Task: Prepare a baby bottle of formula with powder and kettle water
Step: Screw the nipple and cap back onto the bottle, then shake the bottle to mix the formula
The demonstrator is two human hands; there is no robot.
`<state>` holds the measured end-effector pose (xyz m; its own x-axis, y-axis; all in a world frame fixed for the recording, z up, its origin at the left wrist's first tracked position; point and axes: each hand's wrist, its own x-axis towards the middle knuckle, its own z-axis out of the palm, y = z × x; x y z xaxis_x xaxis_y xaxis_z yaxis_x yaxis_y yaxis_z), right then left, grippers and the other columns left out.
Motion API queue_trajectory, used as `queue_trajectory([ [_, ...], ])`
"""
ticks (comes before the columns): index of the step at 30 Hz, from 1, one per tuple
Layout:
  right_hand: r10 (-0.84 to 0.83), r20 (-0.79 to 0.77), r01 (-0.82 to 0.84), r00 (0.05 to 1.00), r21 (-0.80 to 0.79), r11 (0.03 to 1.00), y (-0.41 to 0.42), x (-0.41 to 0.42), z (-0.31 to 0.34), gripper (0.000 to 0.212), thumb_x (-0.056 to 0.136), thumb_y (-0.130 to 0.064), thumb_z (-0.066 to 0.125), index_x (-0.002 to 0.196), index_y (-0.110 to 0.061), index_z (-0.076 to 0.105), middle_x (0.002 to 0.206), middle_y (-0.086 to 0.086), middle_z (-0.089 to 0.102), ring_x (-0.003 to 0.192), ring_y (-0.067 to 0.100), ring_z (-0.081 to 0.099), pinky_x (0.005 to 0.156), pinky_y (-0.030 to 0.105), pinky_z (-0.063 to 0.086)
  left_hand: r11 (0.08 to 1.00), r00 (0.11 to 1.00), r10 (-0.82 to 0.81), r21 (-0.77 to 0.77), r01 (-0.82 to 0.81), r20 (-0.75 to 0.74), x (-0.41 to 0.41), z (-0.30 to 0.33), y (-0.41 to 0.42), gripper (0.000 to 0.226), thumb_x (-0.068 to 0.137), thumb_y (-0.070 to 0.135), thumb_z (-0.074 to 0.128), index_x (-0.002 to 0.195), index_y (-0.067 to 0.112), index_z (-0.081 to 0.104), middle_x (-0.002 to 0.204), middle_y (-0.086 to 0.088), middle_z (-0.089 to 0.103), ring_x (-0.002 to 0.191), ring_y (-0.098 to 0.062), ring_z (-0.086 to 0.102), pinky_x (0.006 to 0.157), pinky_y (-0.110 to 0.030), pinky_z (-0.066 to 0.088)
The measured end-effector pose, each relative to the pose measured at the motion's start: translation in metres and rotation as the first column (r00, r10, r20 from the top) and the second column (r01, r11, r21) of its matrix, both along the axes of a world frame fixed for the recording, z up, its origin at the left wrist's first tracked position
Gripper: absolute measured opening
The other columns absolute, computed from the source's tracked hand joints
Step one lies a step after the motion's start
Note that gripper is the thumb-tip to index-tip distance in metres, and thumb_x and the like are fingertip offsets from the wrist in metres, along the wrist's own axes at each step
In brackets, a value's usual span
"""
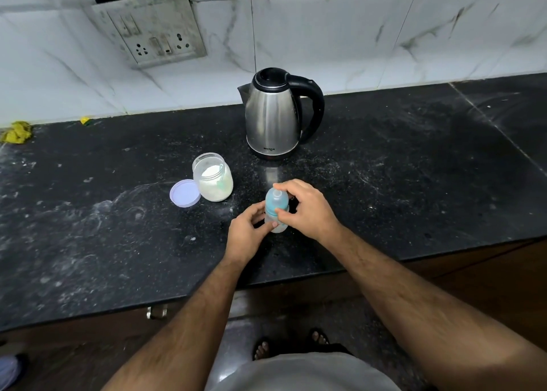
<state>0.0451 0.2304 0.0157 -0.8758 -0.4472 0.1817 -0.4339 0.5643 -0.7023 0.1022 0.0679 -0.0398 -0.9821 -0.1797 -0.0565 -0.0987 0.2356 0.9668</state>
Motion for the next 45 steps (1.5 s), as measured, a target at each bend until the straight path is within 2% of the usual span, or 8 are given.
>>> queue_trajectory([
  [7, 0.008, 0.039, -0.013, 0.999, 0.124, 0.992, -0.001, 0.003, 0.009, 0.055, 0.077, -0.028, 0.069, 0.130, -0.030, 0.053, 0.127, -0.013, 0.058, 0.121, 0.011, 0.051, 0.097, 0.040, 0.048, 1.000, 1.000, -0.010, -0.022, 0.010, 0.008, 0.000, 0.001, -0.002, 0.055, 0.078, 0.008, 0.081, 0.127, 0.022, 0.062, 0.116, 0.013, 0.070, 0.110, -0.002, 0.065, 0.103, -0.035, 0.050],
  [11, -0.001, 0.168, -0.015, 0.986, 0.092, 0.996, -0.001, 0.008, 0.003, 0.088, 0.073, -0.030, 0.076, 0.149, -0.032, 0.031, 0.142, -0.006, 0.049, 0.132, 0.015, 0.045, 0.108, 0.037, 0.040, 0.999, 0.999, -0.006, -0.042, 0.007, 0.035, 0.001, 0.000, -0.004, 0.062, 0.081, 0.012, 0.079, 0.137, 0.020, 0.055, 0.124, 0.008, 0.068, 0.114, -0.003, 0.064, 0.104, -0.031, 0.049],
  [16, -0.026, 0.369, 0.029, 0.929, -0.004, 1.000, -0.003, 0.006, -0.016, 0.092, 0.066, -0.031, 0.082, 0.143, -0.036, 0.033, 0.132, -0.005, 0.058, 0.121, 0.015, 0.054, 0.103, 0.035, 0.043, 0.954, 0.985, 0.172, -0.247, -0.169, -0.010, 0.015, -0.001, -0.009, 0.040, 0.088, 0.016, 0.071, 0.127, 0.017, 0.064, 0.121, 0.004, 0.070, 0.107, 0.000, 0.063, 0.090, -0.006, 0.044],
  [25, -0.025, 0.373, 0.062, 0.928, -0.088, 0.994, 0.007, -0.008, -0.017, 0.056, 0.068, -0.027, 0.084, 0.117, -0.018, 0.058, 0.110, -0.003, 0.068, 0.102, 0.014, 0.063, 0.093, 0.042, 0.052, 0.794, 0.984, 0.128, -0.582, -0.175, -0.121, 0.041, -0.014, -0.004, 0.027, 0.092, 0.026, 0.065, 0.116, 0.014, 0.071, 0.120, 0.000, 0.071, 0.112, -0.018, 0.064, 0.100, -0.029, 0.047],
  [29, -0.017, 0.429, 0.131, 0.903, -0.236, 0.963, 0.027, -0.015, -0.009, 0.055, 0.059, -0.037, 0.079, 0.108, -0.024, 0.057, 0.108, -0.006, 0.069, 0.102, 0.015, 0.067, 0.093, 0.046, 0.054, 0.681, 0.995, 0.042, -0.726, -0.092, -0.087, 0.043, -0.027, -0.003, 0.051, 0.090, 0.052, 0.047, 0.119, 0.017, 0.070, 0.131, -0.002, 0.065, 0.126, -0.022, 0.057, 0.107, -0.043, 0.044],
  [36, 0.055, 0.438, 0.183, 0.897, -0.483, 0.856, 0.067, -0.020, 0.018, 0.086, 0.075, -0.028, 0.076, 0.147, -0.034, 0.030, 0.107, 0.004, 0.073, 0.100, 0.018, 0.072, 0.095, 0.048, 0.054, 0.500, 0.979, 0.031, -0.851, 0.159, 0.201, 0.045, -0.036, 0.010, 0.095, 0.081, 0.081, 0.004, 0.153, 0.026, 0.030, 0.165, -0.002, 0.014, 0.153, -0.022, 0.001, 0.124, -0.046, 0.002],
  [40, 0.086, 0.405, 0.158, 0.910, -0.532, 0.832, 0.083, -0.016, 0.036, 0.094, 0.089, -0.019, 0.071, 0.154, -0.041, 0.006, 0.105, 0.006, 0.072, 0.097, 0.019, 0.072, 0.091, 0.044, 0.057, 0.471, 0.970, 0.060, -0.864, 0.179, 0.234, 0.044, -0.040, 0.012, 0.108, 0.073, 0.083, -0.020, 0.156, 0.026, 0.017, 0.166, -0.001, 0.003, 0.153, -0.020, -0.006, 0.124, -0.044, -0.003],
  [45, 0.070, 0.445, 0.291, 0.893, -0.689, 0.664, 0.087, -0.012, 0.061, 0.079, 0.096, -0.013, 0.060, 0.155, -0.035, 0.012, 0.091, -0.006, 0.072, 0.081, 0.011, 0.071, 0.062, 0.033, 0.057, 0.459, 0.970, 0.071, -0.871, 0.175, 0.232, 0.044, -0.040, 0.013, 0.102, 0.077, 0.081, -0.017, 0.157, 0.025, 0.014, 0.166, -0.002, 0.001, 0.153, -0.020, -0.008, 0.124, -0.043, -0.002],
])
